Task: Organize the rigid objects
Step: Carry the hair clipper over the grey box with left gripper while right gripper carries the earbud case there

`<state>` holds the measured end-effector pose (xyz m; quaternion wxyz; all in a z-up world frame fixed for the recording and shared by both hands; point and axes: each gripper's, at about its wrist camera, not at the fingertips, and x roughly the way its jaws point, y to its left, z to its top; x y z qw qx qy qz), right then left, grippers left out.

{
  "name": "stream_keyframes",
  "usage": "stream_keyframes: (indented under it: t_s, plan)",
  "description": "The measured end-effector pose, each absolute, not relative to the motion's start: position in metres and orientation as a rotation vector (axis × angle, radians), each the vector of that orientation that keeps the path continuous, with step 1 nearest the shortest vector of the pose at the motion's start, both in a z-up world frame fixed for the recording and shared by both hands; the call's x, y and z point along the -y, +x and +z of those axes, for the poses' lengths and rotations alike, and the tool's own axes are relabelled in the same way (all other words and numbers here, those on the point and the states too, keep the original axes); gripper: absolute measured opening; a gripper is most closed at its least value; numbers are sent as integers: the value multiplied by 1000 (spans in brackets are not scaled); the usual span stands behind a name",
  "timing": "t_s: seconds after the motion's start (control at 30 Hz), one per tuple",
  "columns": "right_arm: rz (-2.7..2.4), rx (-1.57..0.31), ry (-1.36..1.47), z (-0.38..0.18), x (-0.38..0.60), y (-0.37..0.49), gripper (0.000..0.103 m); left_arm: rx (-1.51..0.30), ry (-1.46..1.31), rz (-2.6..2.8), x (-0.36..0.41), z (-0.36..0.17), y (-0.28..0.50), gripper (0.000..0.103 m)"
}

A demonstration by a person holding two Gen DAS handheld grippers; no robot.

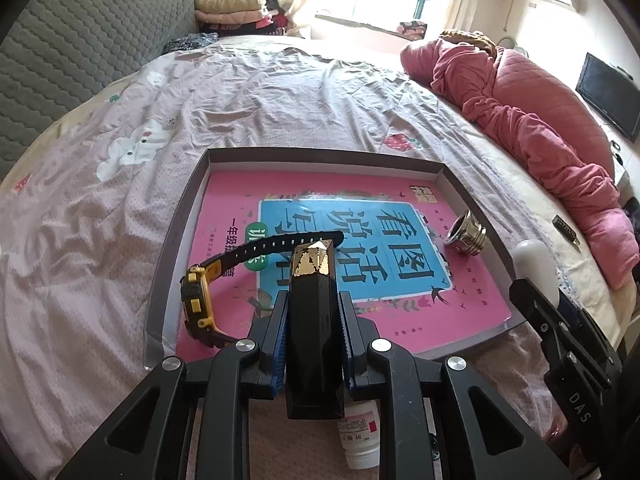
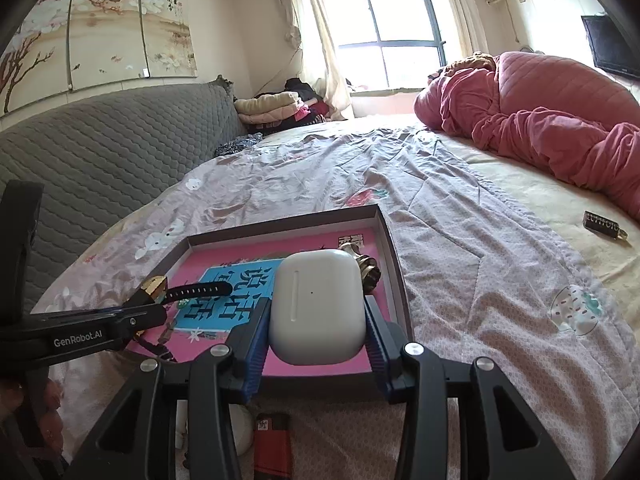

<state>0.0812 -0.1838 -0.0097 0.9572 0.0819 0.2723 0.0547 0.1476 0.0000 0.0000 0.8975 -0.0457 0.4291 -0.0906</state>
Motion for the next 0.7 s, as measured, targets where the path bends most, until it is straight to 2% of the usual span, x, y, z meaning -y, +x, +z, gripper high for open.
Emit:
stream_keyframes:
  t_s: [0.7]
  plan:
    - [105, -605, 137, -23, 183, 104, 44, -966, -42, -211, 28, -16, 177, 22]
